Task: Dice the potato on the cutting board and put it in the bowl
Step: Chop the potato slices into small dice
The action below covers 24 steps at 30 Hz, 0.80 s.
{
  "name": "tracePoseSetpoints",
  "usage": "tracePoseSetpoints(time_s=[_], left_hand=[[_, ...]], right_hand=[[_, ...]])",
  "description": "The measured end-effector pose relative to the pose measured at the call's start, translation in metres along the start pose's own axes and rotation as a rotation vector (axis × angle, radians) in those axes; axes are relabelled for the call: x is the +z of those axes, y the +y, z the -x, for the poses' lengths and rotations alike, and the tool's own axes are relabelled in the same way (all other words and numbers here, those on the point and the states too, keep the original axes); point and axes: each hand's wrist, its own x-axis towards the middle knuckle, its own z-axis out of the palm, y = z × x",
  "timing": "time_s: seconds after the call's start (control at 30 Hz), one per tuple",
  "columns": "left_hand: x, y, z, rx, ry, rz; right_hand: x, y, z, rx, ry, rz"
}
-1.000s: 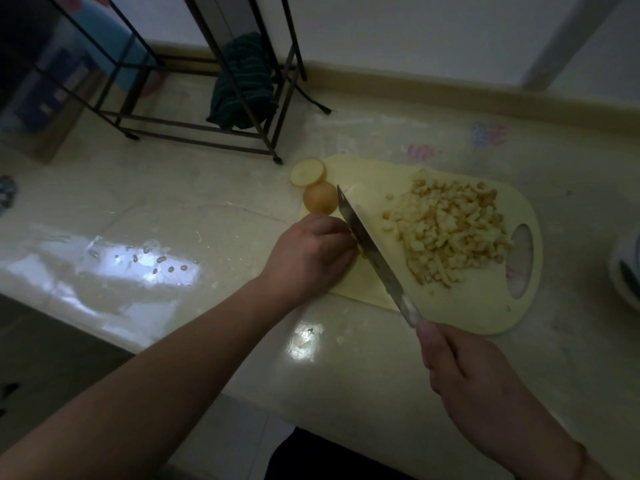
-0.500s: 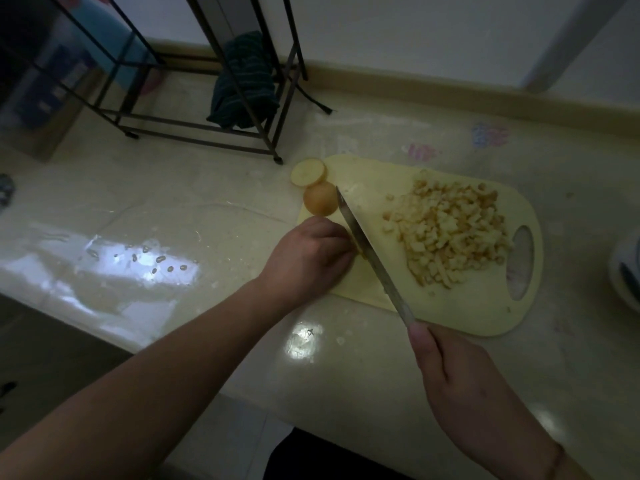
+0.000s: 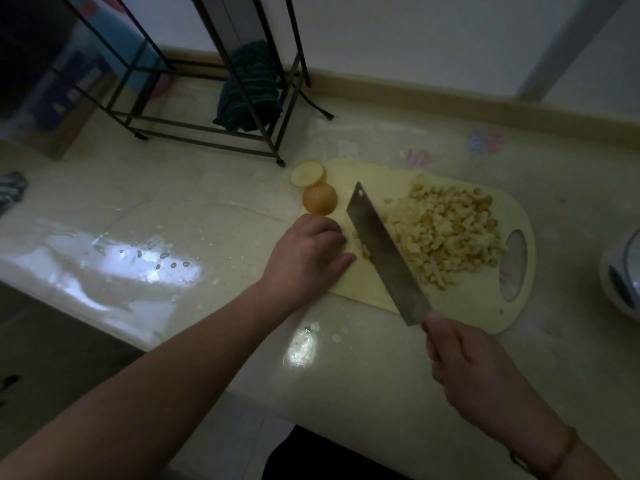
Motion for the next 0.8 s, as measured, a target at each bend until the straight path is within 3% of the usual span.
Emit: tracePoseSetpoints(time_s=[0.17, 0.3, 0.4, 0.53, 0.67, 0.8], left_hand=[[0.007, 0.004, 0.000, -0.032, -0.010, 0.006], [0.012, 0.014, -0.007, -0.004, -0.051, 0.043], [0.015, 0.023, -0.013, 0.032, -0.100, 0.064], [0.008, 0.029, -0.015, 0.078, -0.062, 0.062], [-0.017, 0.024, -0.010, -0.071, 0.120, 0.099], [-0.051, 0.023, -0.014, -0.265, 0.356, 0.200]], right_hand=[[-0.018, 0.007, 0.003, 0.204, -0.028, -0.211], [-0.018, 0.007, 0.003, 0.167, -0.017, -0.186], [-0.018, 0.005, 0.005, 0.237, -0.022, -0.310], [-0.023, -0.002, 0.007, 0.280, -0.121, -0.391], [-0.037, -0.002, 0.010, -0.088, -0.034, 0.098], [-0.051, -0.002, 0.015, -0.242, 0.064, 0.564]])
